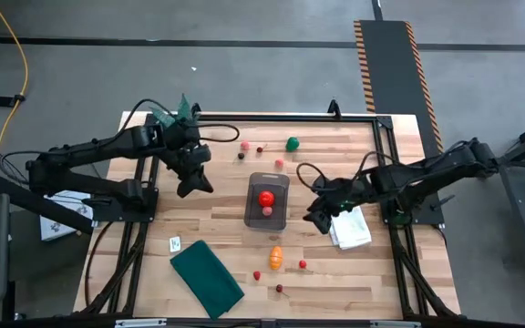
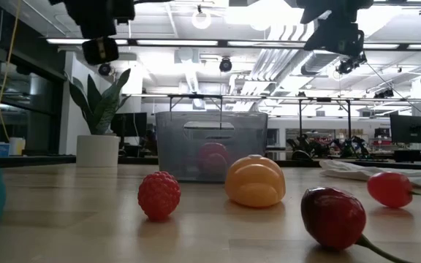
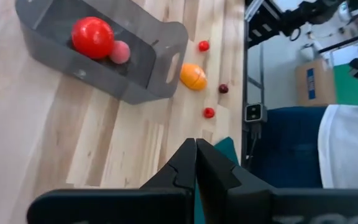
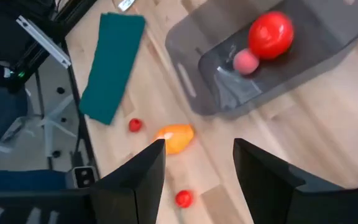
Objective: Pick and placing Produce into tupperware
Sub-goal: Put the red cherry into the transparent black bin
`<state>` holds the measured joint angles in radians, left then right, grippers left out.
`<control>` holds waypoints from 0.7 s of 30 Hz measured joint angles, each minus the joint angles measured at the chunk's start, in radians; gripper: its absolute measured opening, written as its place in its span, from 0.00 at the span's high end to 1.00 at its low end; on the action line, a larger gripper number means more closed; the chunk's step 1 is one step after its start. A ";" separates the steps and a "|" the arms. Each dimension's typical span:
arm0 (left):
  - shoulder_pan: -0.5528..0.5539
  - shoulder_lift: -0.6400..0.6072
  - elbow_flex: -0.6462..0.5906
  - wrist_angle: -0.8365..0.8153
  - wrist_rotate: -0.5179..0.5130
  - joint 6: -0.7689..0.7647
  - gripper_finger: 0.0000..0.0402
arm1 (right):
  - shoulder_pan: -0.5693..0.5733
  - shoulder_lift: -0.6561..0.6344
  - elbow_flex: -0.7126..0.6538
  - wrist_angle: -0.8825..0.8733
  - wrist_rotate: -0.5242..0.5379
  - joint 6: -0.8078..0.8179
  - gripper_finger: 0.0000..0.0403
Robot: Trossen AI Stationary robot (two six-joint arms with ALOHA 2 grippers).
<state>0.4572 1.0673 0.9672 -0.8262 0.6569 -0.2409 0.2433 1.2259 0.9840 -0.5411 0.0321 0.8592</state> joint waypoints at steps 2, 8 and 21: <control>0.000 -0.028 -0.031 0.025 0.022 0.000 1.00 | 0.020 0.007 0.000 0.010 0.001 0.044 0.55; 0.001 -0.091 -0.087 0.033 0.032 0.017 1.00 | 0.085 0.007 0.000 0.004 0.000 0.198 0.55; 0.001 -0.162 -0.164 0.014 0.032 0.011 0.99 | 0.175 0.273 0.299 -0.348 -0.002 0.271 0.55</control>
<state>0.4580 0.9048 0.8034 -0.8117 0.6888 -0.2298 0.4180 1.4988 1.2826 -0.8888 0.0300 1.1299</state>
